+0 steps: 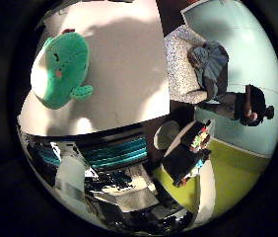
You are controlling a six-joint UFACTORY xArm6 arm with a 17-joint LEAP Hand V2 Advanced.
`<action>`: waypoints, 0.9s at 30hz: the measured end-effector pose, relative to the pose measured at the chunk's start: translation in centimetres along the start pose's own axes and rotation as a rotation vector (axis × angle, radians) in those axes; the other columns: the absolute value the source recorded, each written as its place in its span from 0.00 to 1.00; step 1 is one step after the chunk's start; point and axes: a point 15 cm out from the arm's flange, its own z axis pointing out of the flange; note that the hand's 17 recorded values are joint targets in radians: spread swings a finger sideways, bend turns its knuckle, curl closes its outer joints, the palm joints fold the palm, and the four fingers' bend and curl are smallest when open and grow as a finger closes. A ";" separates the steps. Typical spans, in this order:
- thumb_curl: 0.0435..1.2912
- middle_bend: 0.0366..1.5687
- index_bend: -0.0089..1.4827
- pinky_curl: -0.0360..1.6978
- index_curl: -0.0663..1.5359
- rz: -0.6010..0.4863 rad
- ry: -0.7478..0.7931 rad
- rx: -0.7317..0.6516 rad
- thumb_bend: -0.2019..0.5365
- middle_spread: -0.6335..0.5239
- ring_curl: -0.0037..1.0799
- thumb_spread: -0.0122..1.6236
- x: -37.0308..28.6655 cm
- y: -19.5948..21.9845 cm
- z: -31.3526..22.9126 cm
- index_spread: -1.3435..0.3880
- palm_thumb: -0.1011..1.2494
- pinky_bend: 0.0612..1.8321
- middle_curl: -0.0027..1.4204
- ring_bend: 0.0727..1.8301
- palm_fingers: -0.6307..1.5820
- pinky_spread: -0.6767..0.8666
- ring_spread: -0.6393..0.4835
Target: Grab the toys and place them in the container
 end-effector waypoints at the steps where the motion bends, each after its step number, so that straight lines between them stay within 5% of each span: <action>1: 0.21 0.10 0.12 0.17 0.22 0.001 -0.002 0.000 0.25 0.57 0.23 0.71 0.0 -0.1 0.1 0.55 0.45 0.30 0.21 0.15 0.34 0.74 0.75; 27: 0.22 0.11 0.10 0.17 0.20 -0.049 -0.043 -0.128 0.25 0.52 0.25 0.70 -1.3 -2.0 7.6 0.55 0.49 0.31 0.22 0.20 0.40 0.74 0.72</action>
